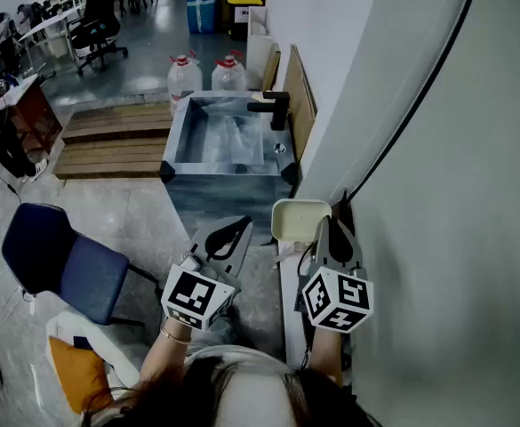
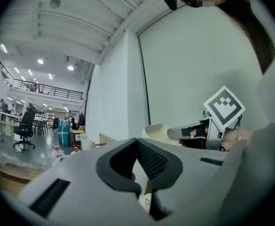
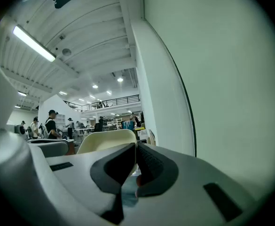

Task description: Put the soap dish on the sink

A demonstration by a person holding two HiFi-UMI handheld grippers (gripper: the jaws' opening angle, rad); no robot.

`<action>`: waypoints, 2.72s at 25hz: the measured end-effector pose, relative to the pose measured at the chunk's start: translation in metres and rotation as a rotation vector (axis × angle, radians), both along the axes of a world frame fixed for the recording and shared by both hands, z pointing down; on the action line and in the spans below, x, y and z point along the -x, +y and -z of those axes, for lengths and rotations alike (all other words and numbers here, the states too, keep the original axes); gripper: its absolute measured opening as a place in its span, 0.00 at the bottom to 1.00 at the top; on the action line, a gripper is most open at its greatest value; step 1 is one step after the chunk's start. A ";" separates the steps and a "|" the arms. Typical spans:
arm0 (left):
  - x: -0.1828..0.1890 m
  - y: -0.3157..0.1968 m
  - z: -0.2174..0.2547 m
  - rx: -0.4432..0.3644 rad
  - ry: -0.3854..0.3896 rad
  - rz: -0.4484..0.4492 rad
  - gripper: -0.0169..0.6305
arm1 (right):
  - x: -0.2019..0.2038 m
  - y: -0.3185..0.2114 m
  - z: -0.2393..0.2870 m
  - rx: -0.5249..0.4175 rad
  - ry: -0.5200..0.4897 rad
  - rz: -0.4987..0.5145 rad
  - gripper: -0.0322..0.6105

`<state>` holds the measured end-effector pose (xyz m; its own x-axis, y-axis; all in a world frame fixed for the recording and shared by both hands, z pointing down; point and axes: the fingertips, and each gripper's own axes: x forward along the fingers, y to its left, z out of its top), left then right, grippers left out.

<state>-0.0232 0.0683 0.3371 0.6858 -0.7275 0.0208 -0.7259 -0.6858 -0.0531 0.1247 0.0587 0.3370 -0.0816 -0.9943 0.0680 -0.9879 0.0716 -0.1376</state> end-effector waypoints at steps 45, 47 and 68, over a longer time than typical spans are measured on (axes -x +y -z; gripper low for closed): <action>0.040 -0.129 0.003 -0.005 0.021 -0.078 0.04 | 0.047 -0.124 -0.010 0.046 0.015 -0.047 0.10; 0.036 -0.138 0.002 -0.003 0.020 -0.076 0.04 | 0.044 -0.132 -0.013 0.052 0.013 -0.044 0.10; 0.001 -0.222 -0.012 0.017 0.003 -0.065 0.04 | 0.019 -0.222 -0.040 0.103 0.034 0.003 0.10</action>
<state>-0.0241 -0.1538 0.3492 0.7315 -0.6812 0.0306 -0.6802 -0.7321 -0.0383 0.1056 -0.1635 0.3772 -0.0802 -0.9817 0.1728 -0.9919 0.0615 -0.1110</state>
